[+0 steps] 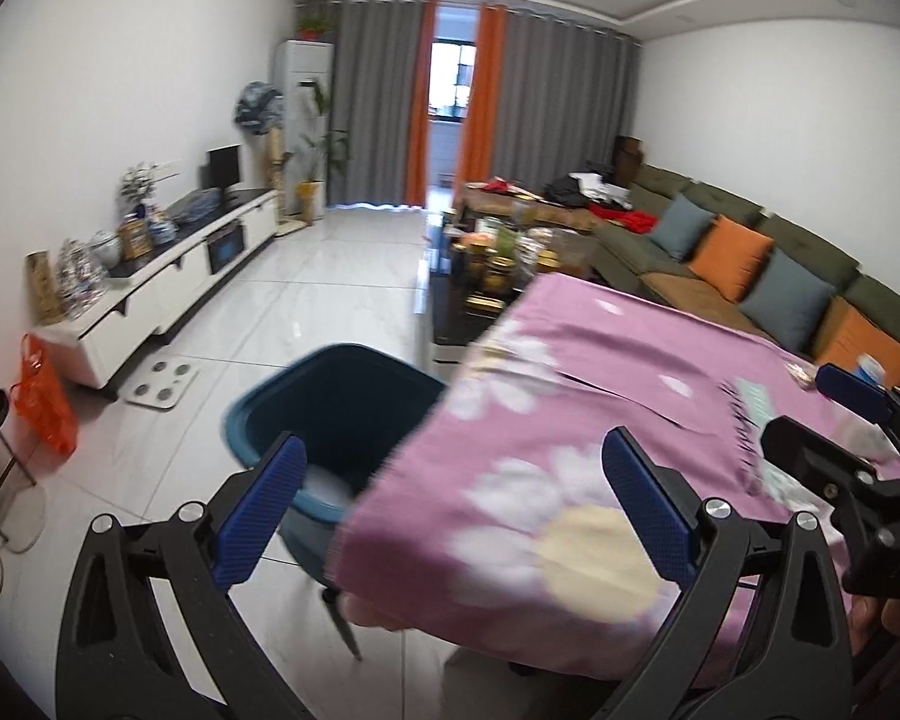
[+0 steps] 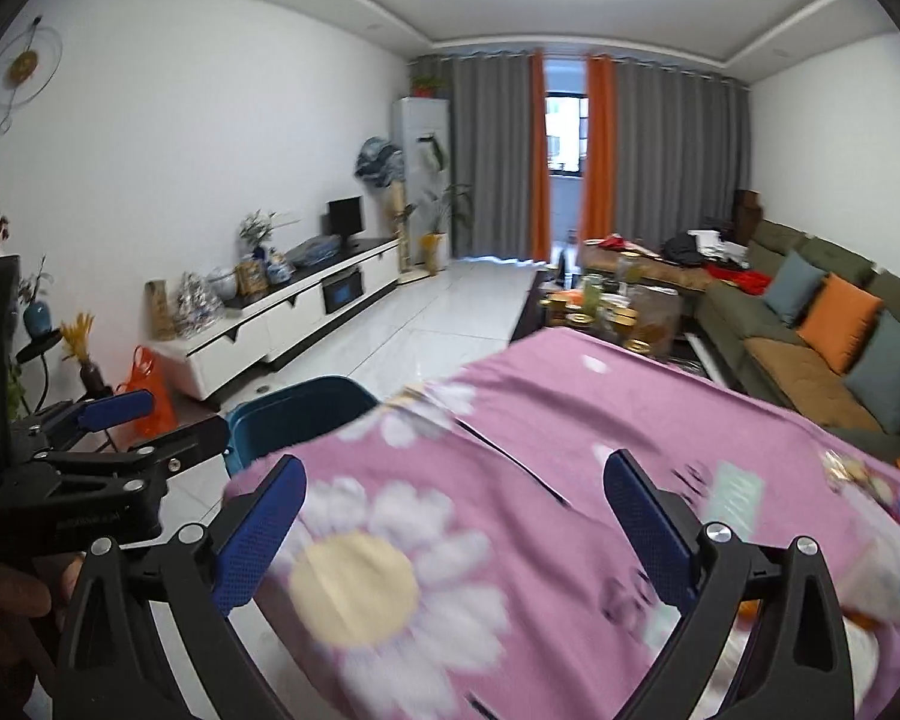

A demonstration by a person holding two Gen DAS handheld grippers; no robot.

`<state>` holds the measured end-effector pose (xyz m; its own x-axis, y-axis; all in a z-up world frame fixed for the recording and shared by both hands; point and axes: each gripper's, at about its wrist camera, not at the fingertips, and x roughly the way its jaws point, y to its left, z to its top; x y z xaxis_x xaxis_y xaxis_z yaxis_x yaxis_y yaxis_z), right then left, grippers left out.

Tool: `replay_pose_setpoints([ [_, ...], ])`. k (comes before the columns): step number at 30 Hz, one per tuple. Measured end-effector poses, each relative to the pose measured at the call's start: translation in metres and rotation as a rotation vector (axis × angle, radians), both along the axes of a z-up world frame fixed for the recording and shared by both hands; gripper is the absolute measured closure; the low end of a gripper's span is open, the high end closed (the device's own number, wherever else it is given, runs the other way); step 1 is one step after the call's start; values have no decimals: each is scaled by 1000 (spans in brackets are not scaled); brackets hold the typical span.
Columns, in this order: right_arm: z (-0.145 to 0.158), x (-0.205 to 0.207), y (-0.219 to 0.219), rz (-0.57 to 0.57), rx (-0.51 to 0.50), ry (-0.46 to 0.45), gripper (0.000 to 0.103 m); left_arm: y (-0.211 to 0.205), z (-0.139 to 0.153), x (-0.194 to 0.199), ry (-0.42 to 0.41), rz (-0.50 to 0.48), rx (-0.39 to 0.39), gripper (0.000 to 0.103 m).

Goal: Collect trash
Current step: 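Withdraw both open tools from the bin back over the table, then grasp the white tissue with the left tool while the right grasps the blue-dotted paper cup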

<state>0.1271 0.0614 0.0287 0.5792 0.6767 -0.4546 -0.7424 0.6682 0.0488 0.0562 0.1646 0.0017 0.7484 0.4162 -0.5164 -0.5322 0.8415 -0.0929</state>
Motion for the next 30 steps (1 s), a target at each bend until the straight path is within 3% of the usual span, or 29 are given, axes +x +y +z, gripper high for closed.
replay_pose_setpoints([
  [9, -12, -27, -102, -213, 68, -9, 7, -84, -2, 23, -3, -176, -3, 6],
  [19, -31, -65, -200, -454, 131, -6, 7, -144, 0, 8, -79, -387, 55, 6],
  [30, -32, -96, -225, -561, 149, -49, 7, -162, -5, 2, -136, -471, 39, 6],
])
